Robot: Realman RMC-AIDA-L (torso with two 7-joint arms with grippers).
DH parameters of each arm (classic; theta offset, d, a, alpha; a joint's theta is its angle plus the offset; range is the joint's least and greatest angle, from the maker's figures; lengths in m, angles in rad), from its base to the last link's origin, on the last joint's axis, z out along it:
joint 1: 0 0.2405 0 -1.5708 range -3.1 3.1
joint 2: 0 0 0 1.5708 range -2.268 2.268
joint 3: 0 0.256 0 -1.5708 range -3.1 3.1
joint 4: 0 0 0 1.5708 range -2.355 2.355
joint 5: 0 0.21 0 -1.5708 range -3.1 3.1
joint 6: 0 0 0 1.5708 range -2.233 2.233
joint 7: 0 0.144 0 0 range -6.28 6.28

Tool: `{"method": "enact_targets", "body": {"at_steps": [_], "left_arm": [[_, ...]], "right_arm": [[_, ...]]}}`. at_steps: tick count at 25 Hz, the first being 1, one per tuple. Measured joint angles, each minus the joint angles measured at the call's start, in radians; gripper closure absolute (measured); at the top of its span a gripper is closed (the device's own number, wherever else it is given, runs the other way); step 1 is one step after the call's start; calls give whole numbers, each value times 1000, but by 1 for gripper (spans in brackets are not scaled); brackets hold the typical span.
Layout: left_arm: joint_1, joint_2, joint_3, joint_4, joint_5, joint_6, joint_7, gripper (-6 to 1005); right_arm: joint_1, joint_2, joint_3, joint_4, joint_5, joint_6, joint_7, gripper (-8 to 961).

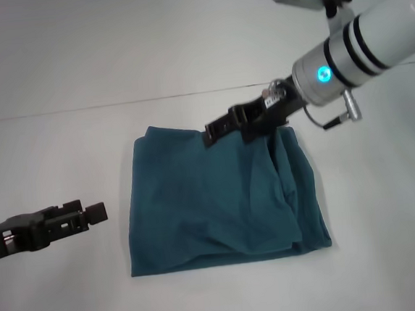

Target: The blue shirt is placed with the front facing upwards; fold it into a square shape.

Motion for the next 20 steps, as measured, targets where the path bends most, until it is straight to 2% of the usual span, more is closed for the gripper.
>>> {"method": "enact_targets", "body": {"at_steps": [5,11,17,20], "left_arm": [[-4,0,-1,1,-17,-6,0,52],[-7,1,-1,-5,-21,-13,2,52],[-6,1,-14,-5,-24,-17,2,52],[-8,1,-15,-4,-25,-18,2,52]], "right_arm": [[-13,-15,-7,16,0,-18,59,7],[-44,-32,-14,36,-13,56,69,7],[-47,-36,-23,35,-132,117,113,7],[-54,-36,-15,12,-109,114,103,7]]}}
